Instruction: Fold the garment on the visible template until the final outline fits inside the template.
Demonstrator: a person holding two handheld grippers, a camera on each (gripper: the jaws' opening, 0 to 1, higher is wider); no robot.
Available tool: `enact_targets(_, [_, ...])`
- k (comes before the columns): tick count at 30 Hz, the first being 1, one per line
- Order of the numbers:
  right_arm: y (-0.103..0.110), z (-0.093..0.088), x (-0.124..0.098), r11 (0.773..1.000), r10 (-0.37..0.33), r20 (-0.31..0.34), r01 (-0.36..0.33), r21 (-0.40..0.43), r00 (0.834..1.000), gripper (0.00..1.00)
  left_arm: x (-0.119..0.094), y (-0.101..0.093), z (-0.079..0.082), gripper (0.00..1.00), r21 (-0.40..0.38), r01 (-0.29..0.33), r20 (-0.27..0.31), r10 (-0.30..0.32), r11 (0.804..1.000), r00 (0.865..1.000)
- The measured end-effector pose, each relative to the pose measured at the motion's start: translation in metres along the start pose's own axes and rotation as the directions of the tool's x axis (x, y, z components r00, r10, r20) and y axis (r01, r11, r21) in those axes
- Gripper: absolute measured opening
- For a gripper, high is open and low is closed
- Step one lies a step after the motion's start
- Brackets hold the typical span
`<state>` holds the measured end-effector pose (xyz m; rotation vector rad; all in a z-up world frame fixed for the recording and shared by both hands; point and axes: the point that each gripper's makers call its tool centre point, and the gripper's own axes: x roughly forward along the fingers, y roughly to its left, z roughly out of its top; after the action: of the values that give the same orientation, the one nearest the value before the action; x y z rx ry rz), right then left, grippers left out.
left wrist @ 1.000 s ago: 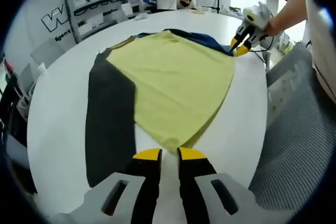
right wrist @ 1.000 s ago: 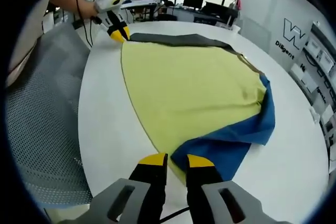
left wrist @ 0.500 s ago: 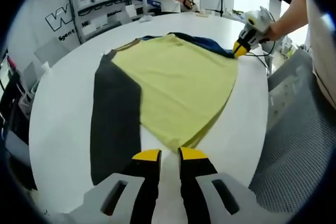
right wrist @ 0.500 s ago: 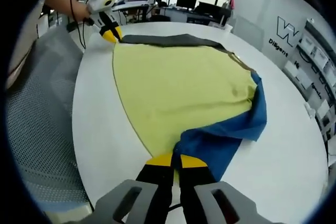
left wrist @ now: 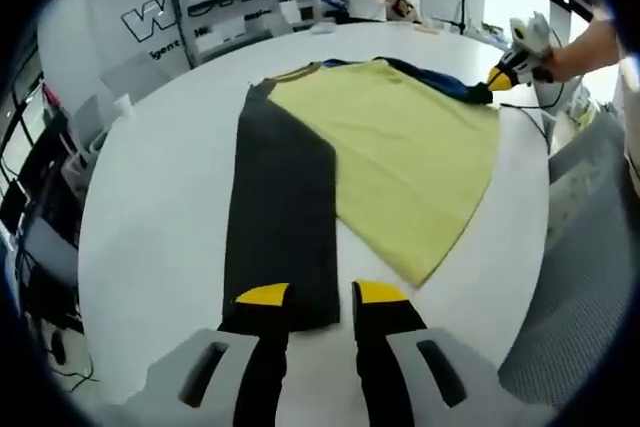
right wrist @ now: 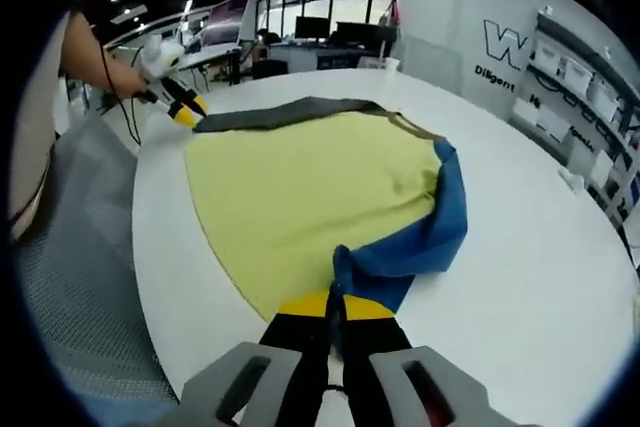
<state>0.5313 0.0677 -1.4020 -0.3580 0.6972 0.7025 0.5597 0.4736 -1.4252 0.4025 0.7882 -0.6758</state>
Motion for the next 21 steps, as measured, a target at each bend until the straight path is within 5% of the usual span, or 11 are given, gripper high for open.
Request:
enact_targets(11, [-0.04,0.001,-0.011,0.996,-0.067,0.011,0.066,0.053,0.998,0.0,0.007,0.003,-0.004,0.26,-0.006,0.001,-0.032,-0.001,1.0,0.999])
enact_targets(21, [-0.104,-0.007,-0.03,0.971,-0.173,0.012,0.169,0.168,0.985,0.0,0.012,0.003,-0.011,0.27,-0.022,0.013,-0.059,-0.014,1.0,0.998])
